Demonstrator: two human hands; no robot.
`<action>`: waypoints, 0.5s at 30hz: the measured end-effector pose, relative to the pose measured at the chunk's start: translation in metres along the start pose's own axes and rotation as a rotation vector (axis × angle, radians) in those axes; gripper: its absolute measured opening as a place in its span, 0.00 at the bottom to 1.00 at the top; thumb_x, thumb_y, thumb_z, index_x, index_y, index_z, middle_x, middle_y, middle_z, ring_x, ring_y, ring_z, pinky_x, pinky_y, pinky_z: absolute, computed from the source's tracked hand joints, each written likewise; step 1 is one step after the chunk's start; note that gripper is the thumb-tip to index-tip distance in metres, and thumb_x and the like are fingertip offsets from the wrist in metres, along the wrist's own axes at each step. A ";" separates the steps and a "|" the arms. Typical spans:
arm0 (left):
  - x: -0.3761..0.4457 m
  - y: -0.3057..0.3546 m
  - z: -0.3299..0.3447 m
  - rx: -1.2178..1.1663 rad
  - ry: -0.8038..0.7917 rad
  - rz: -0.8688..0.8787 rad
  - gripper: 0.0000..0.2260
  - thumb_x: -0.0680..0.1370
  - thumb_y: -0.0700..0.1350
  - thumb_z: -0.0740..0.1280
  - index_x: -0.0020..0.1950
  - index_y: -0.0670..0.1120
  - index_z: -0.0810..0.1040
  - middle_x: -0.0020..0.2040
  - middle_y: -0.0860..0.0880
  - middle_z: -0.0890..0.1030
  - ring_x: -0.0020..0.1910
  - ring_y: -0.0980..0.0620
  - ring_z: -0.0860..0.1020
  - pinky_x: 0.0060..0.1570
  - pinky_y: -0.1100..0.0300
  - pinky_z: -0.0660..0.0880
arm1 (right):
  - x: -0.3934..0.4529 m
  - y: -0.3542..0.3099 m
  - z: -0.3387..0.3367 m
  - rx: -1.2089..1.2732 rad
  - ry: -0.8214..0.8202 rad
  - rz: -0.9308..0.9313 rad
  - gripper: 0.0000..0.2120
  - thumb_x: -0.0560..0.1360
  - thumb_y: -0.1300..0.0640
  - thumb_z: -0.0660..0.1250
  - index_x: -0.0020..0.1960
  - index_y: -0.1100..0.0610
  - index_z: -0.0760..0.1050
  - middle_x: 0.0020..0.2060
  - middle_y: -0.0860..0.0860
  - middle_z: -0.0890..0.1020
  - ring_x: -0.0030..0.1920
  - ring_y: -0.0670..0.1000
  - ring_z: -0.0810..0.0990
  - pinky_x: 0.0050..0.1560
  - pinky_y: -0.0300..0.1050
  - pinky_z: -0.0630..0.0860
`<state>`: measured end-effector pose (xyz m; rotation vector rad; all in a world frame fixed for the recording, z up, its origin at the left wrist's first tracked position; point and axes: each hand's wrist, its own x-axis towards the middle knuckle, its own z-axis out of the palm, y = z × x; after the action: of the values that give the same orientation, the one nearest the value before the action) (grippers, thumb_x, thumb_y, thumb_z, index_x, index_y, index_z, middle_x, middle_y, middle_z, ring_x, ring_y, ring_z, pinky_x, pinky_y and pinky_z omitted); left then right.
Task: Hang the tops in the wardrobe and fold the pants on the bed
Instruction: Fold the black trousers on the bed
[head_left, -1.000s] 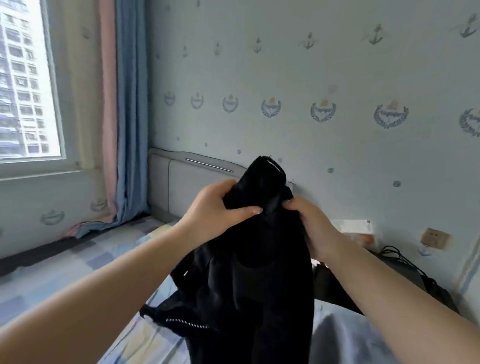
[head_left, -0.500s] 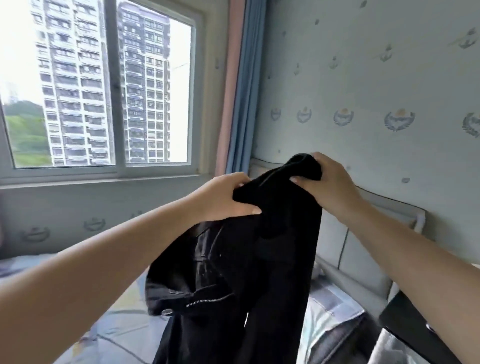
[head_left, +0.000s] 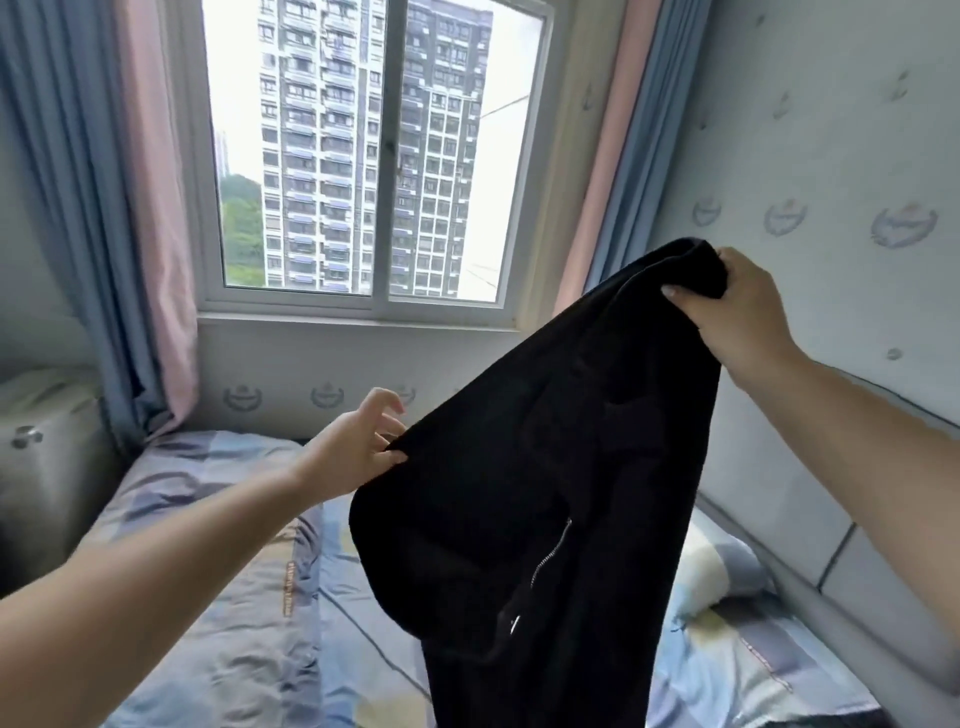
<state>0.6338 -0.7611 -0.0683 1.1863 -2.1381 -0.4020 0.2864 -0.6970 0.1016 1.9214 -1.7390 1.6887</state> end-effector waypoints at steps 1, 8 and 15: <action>-0.001 -0.009 -0.004 0.000 0.057 0.046 0.16 0.75 0.38 0.70 0.50 0.52 0.64 0.46 0.52 0.81 0.36 0.54 0.81 0.37 0.54 0.80 | 0.007 0.005 0.002 -0.006 -0.004 0.005 0.10 0.73 0.55 0.71 0.51 0.53 0.73 0.49 0.52 0.80 0.53 0.55 0.79 0.56 0.54 0.76; -0.001 -0.027 -0.017 0.560 -0.134 0.441 0.20 0.66 0.31 0.68 0.56 0.46 0.82 0.55 0.49 0.81 0.50 0.47 0.79 0.51 0.56 0.77 | 0.040 0.037 0.017 -0.013 -0.006 0.002 0.13 0.72 0.54 0.71 0.55 0.54 0.74 0.48 0.49 0.78 0.51 0.52 0.78 0.52 0.47 0.74; 0.021 -0.045 -0.006 0.935 -0.061 0.430 0.27 0.62 0.60 0.77 0.57 0.49 0.79 0.56 0.51 0.77 0.56 0.50 0.77 0.56 0.56 0.76 | 0.069 0.079 0.026 0.029 -0.017 0.038 0.13 0.72 0.53 0.72 0.53 0.52 0.74 0.46 0.47 0.78 0.51 0.52 0.77 0.52 0.48 0.74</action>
<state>0.6580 -0.8031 -0.0801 1.0930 -2.6214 0.8481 0.2308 -0.7887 0.0936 1.9331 -1.7775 1.7242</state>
